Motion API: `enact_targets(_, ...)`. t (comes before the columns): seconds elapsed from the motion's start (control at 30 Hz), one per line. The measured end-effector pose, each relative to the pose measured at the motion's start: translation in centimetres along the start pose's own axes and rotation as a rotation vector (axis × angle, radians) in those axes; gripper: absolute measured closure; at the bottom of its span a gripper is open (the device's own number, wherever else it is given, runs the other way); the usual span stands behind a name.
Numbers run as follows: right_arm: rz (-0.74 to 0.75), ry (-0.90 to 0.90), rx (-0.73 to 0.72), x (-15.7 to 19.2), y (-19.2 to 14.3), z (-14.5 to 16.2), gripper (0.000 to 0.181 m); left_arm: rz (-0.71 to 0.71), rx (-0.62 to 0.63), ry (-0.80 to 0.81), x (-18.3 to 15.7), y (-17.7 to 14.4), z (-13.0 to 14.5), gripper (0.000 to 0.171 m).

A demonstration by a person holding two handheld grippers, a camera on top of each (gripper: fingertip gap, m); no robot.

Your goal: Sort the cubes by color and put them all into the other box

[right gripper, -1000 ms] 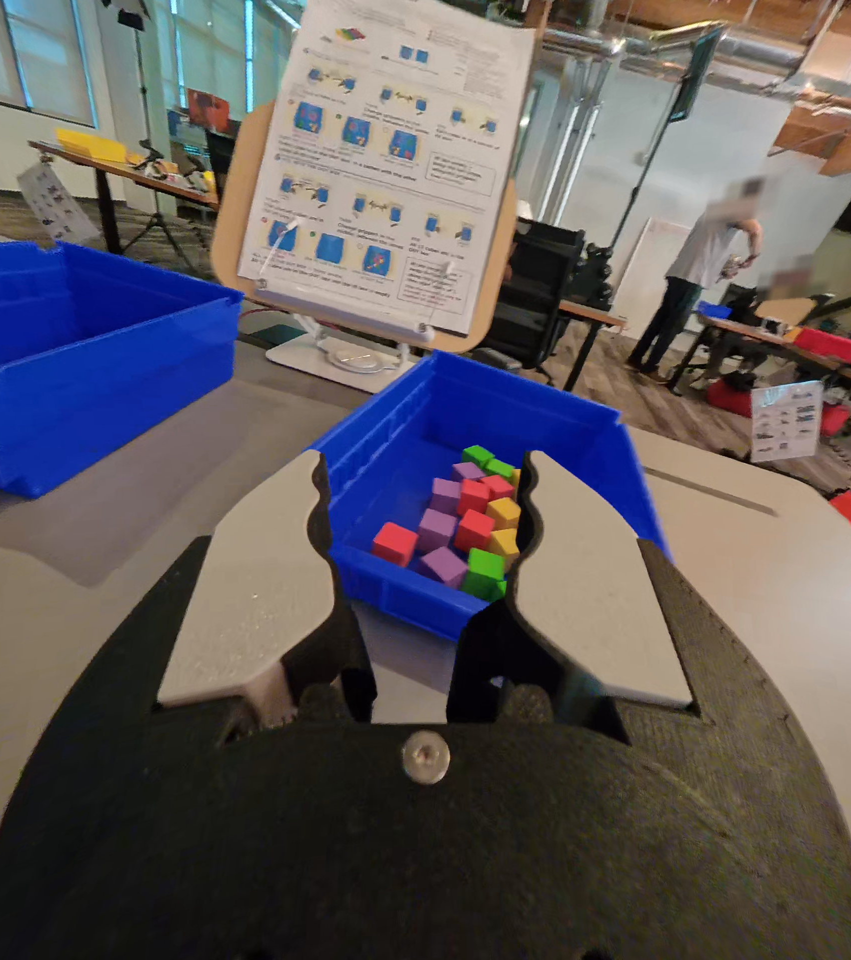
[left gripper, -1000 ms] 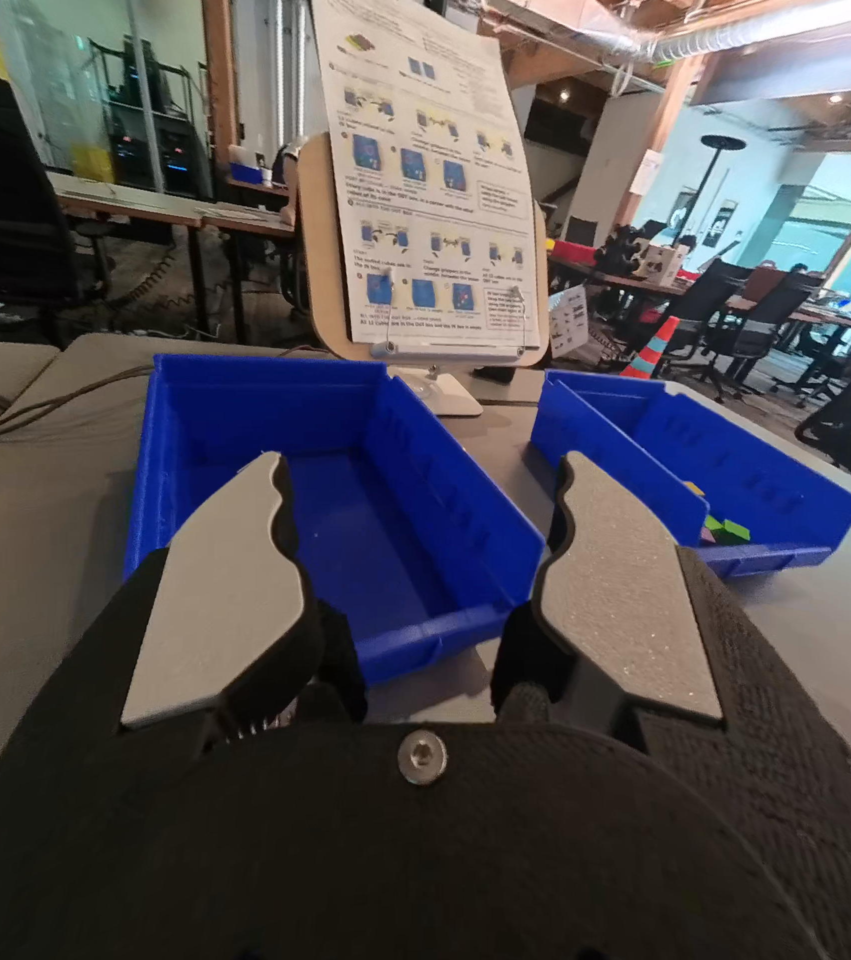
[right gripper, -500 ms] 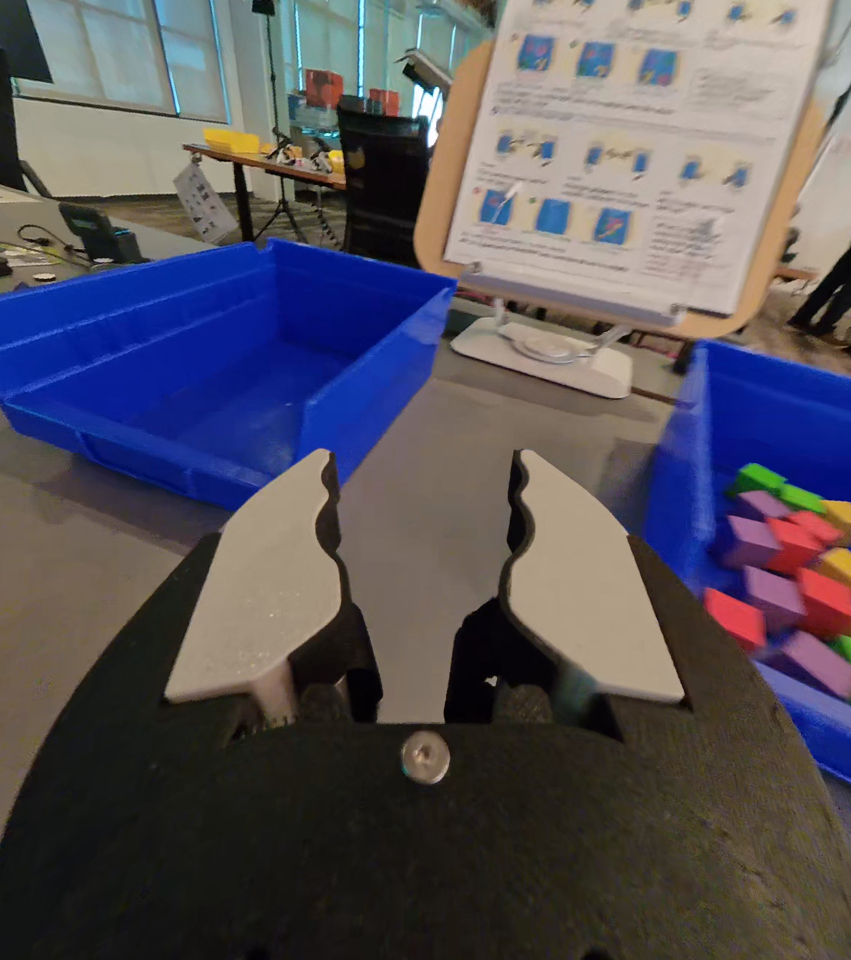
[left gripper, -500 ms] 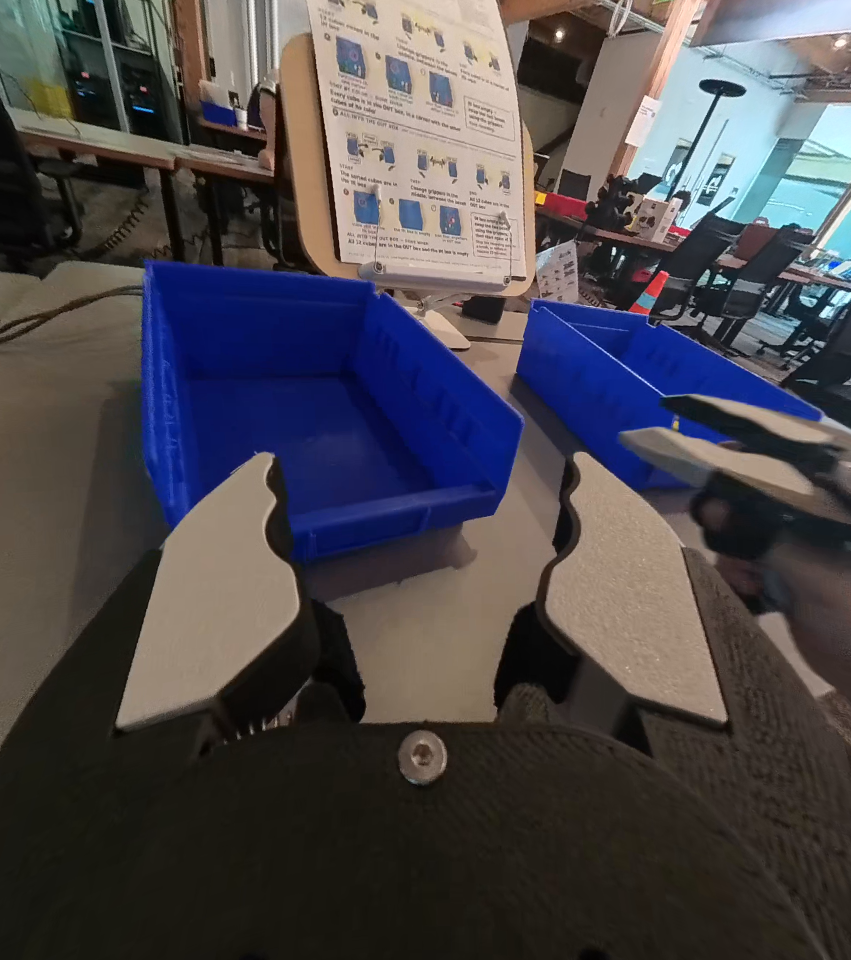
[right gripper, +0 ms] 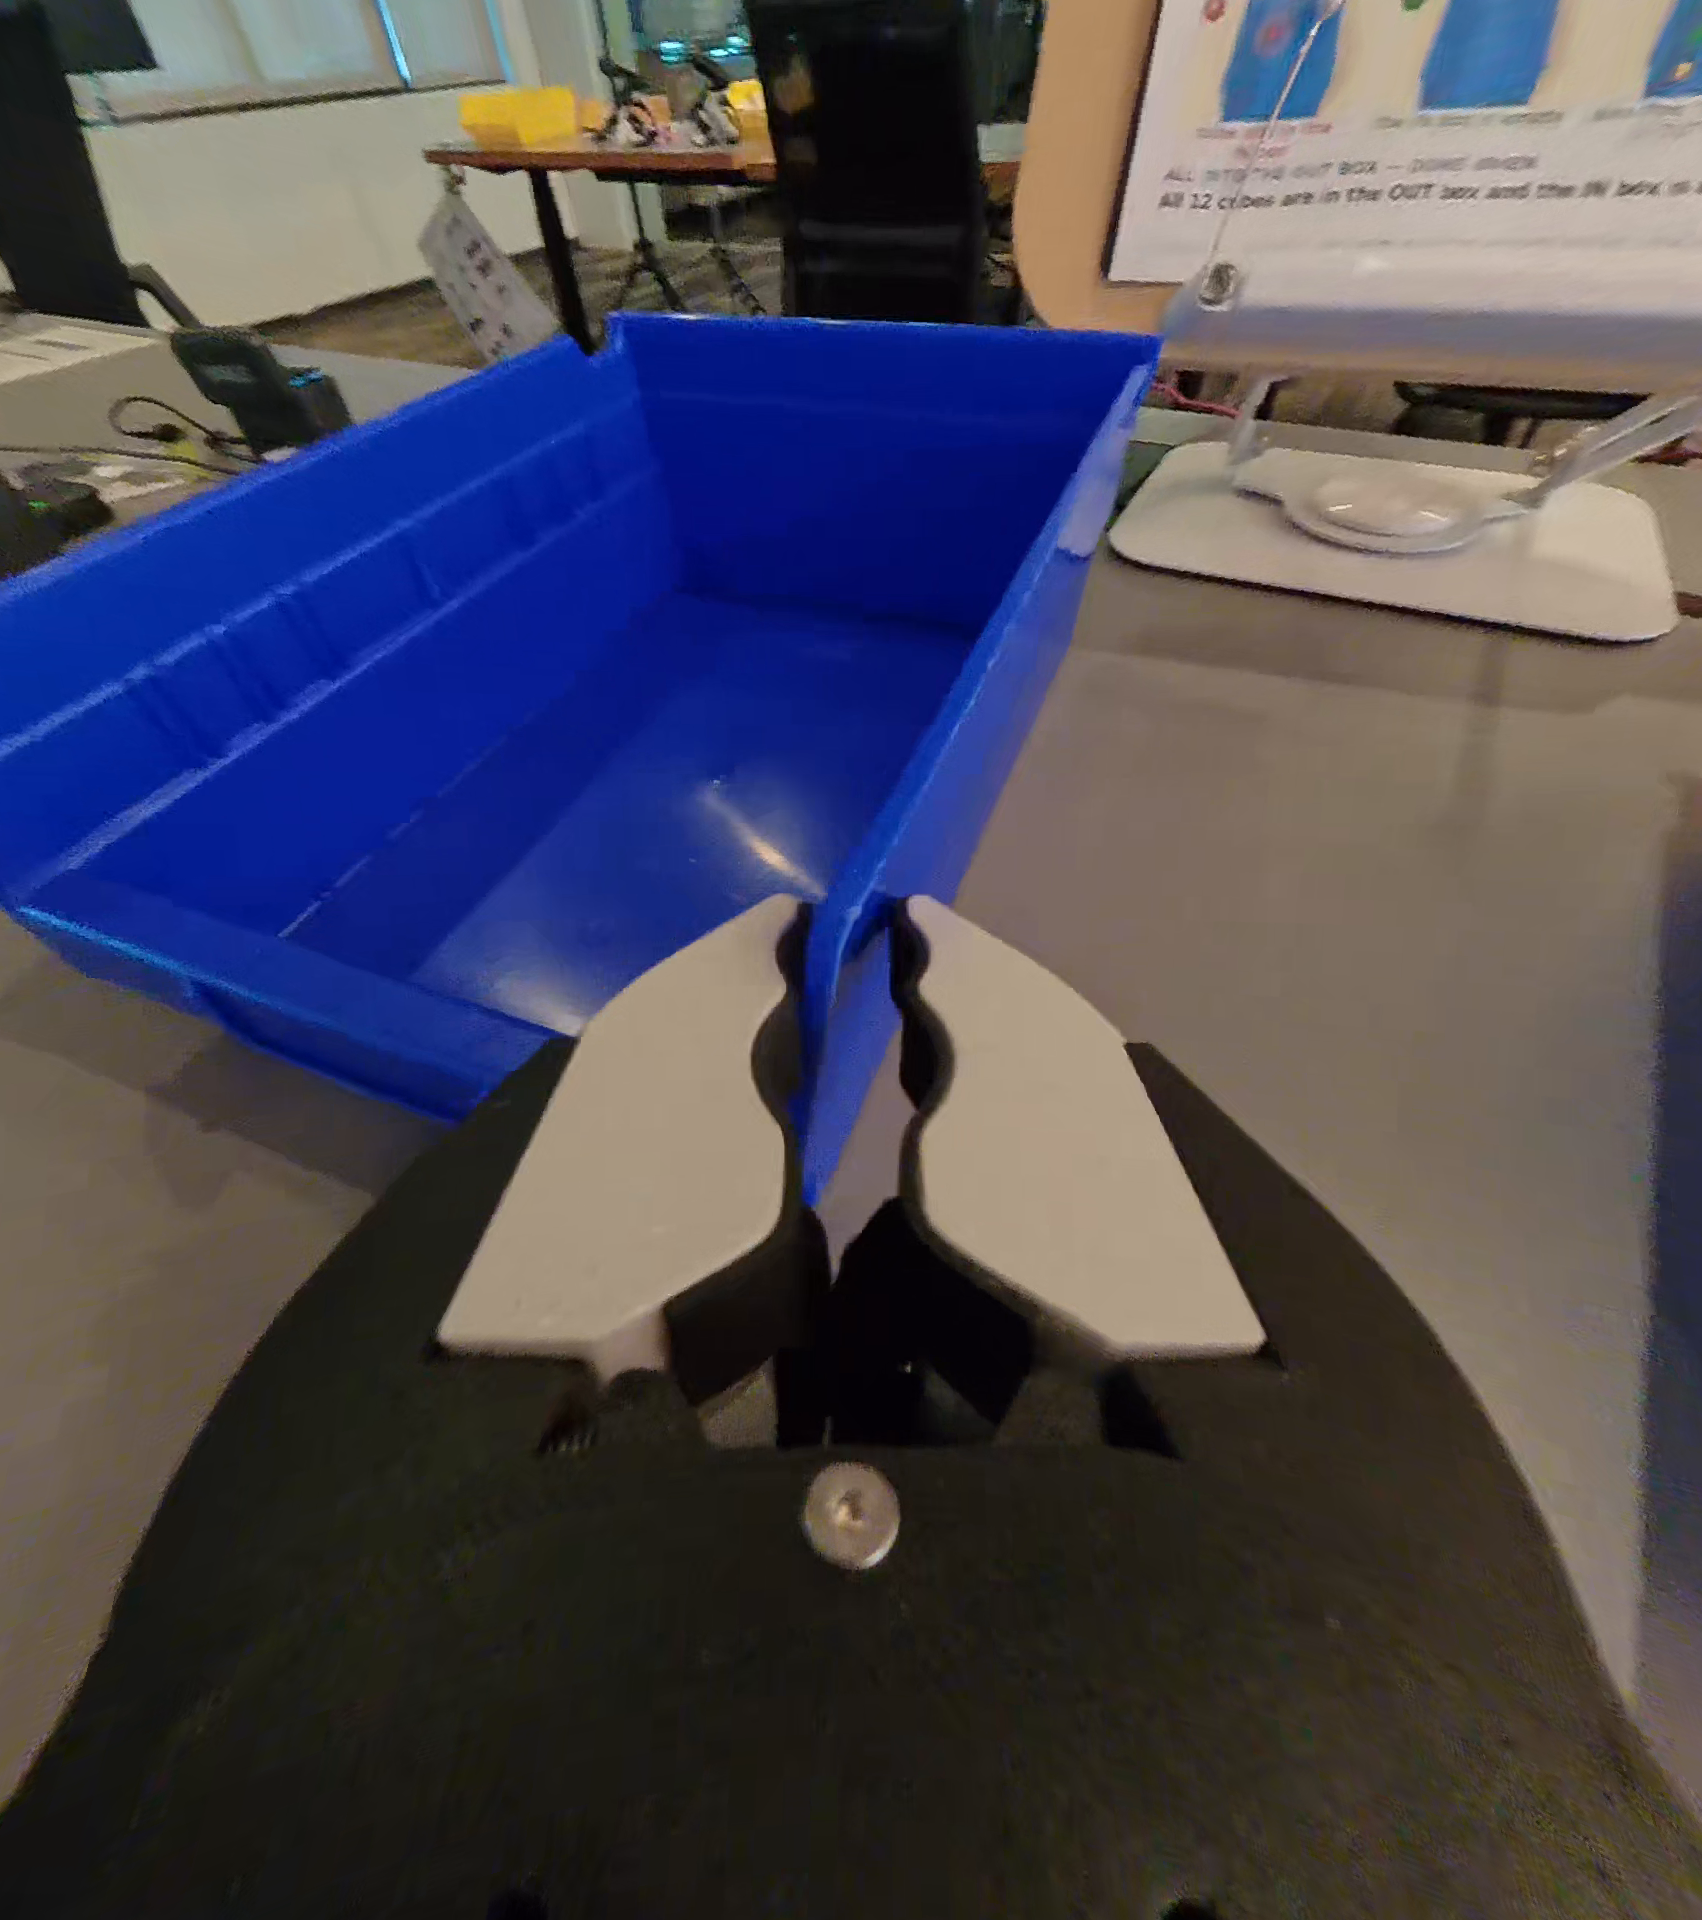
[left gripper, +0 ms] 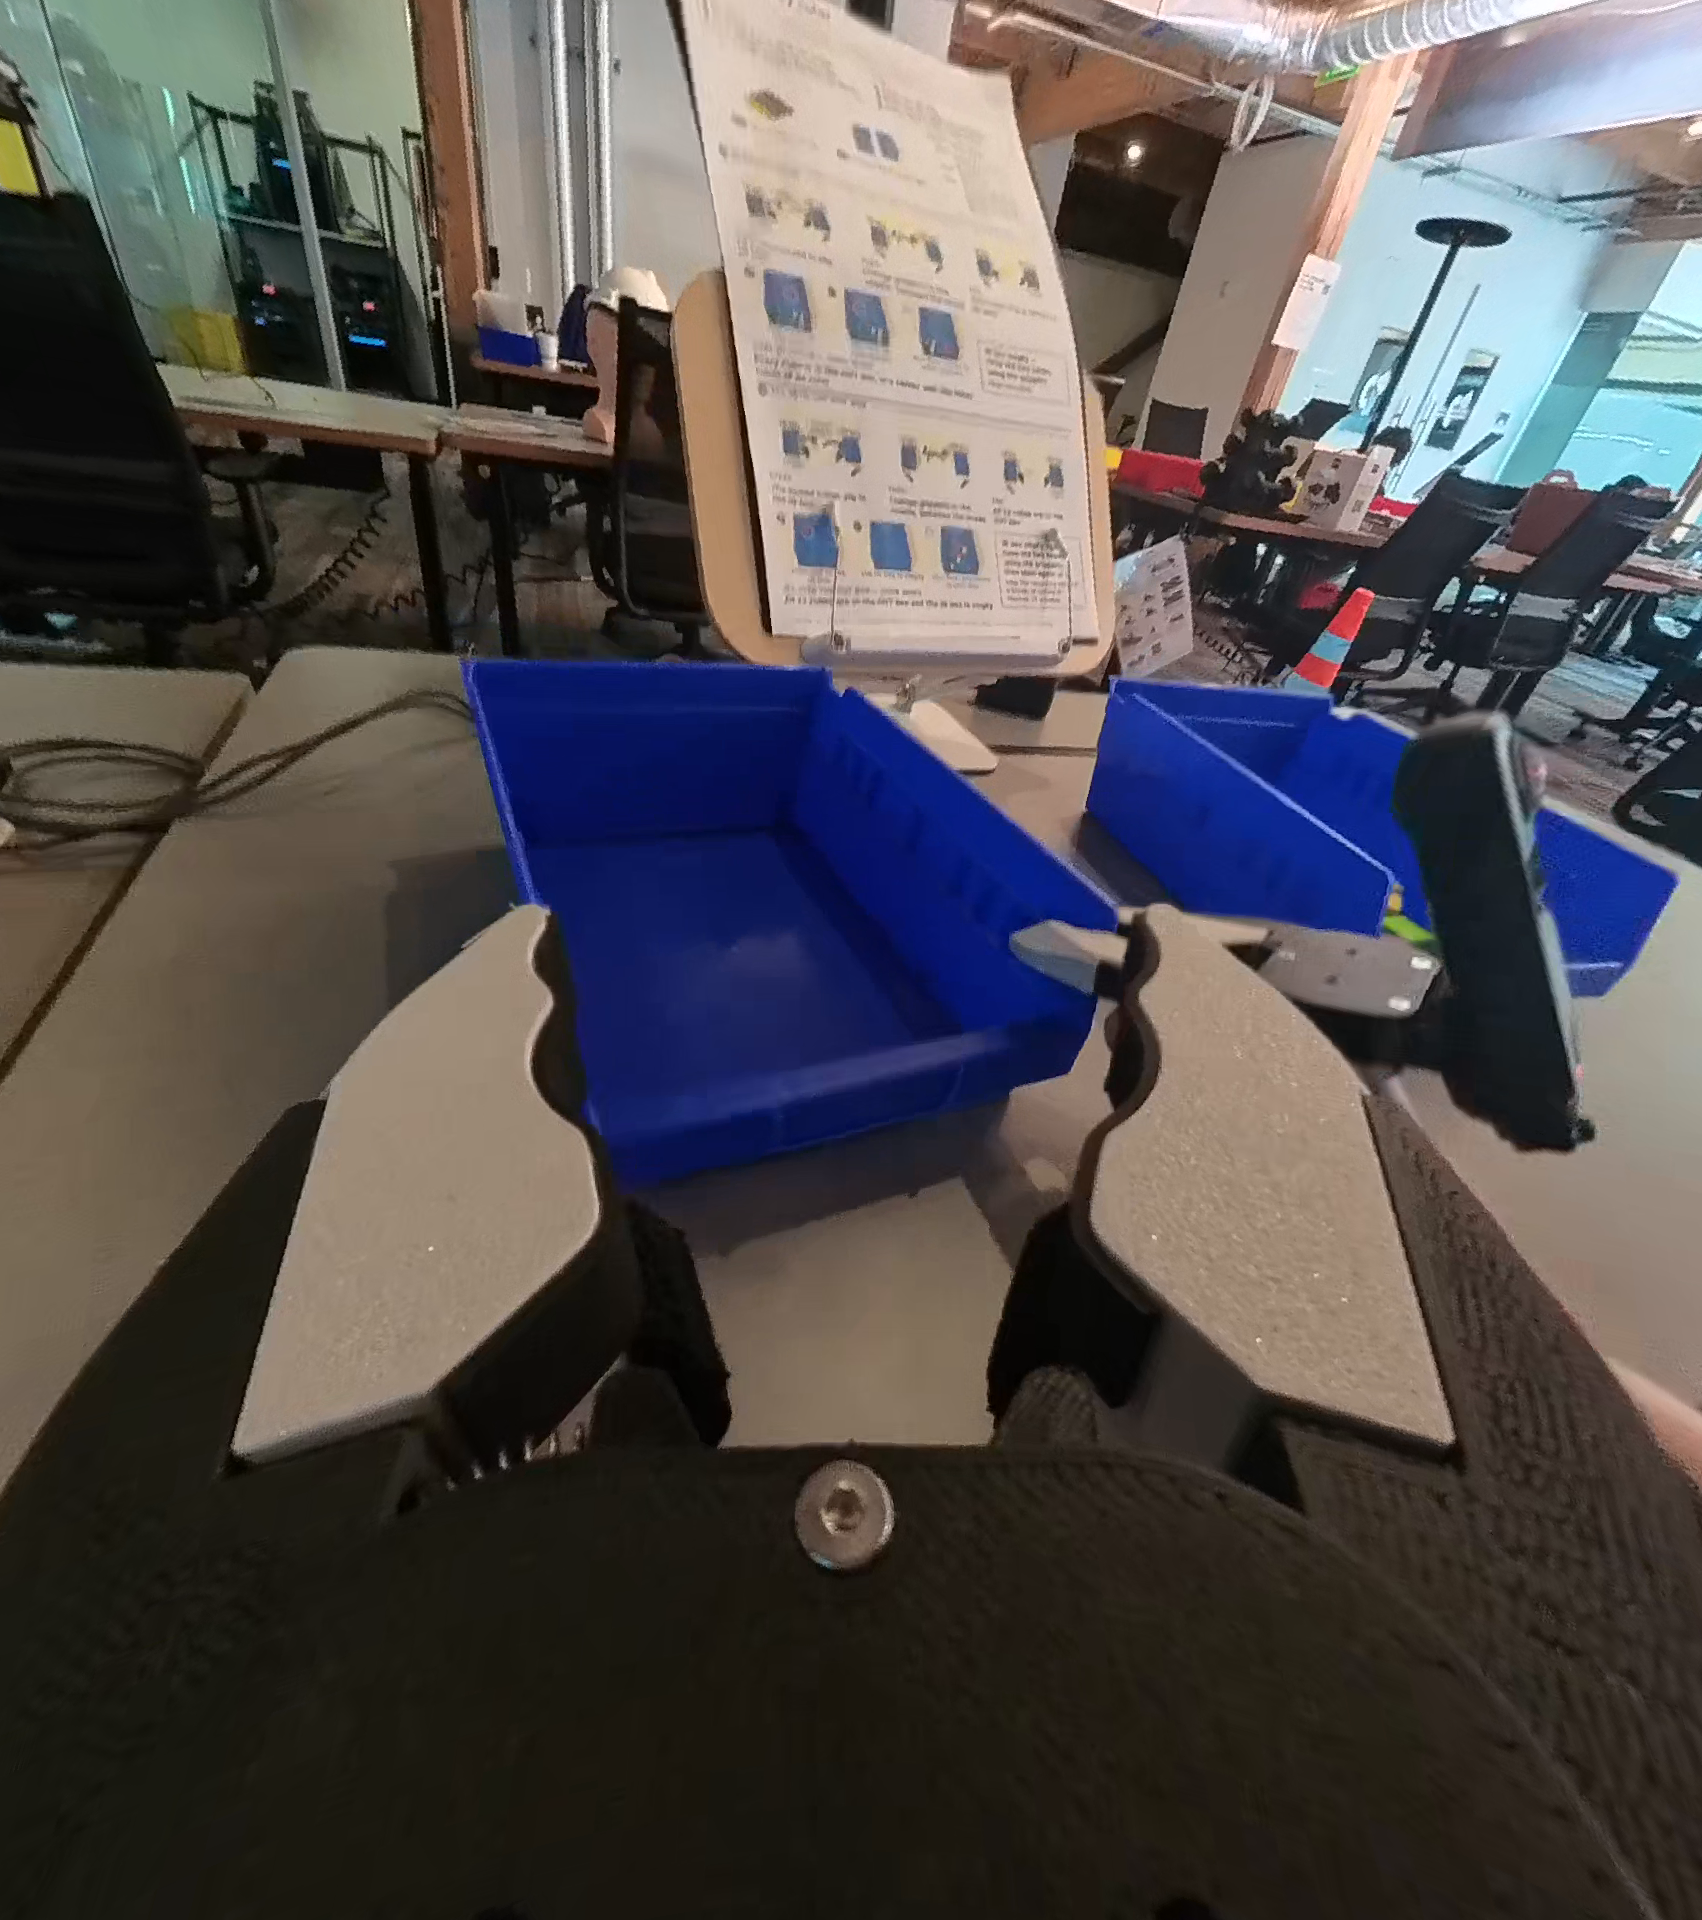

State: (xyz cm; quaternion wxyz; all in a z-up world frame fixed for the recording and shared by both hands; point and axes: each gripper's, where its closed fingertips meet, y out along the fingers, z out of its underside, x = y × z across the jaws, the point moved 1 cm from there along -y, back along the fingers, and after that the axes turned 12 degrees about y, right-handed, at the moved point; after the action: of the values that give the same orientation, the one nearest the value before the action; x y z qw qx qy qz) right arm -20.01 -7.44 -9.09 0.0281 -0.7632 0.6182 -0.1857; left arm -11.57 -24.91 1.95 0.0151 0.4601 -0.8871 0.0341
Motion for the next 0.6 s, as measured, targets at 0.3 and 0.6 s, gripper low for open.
enact_targets(0.3,0.06,-0.039,0.008,-1.4,-3.7,0.7,0.176,0.013,-0.104,0.043,-0.7,1.9,-4.9,0.071)
enact_targets(0.6,0.101,-0.075,-0.01,-1.8,-11.4,2.9,0.176,-0.011,0.104,-0.025,-1.4,1.1,2.3,0.07)
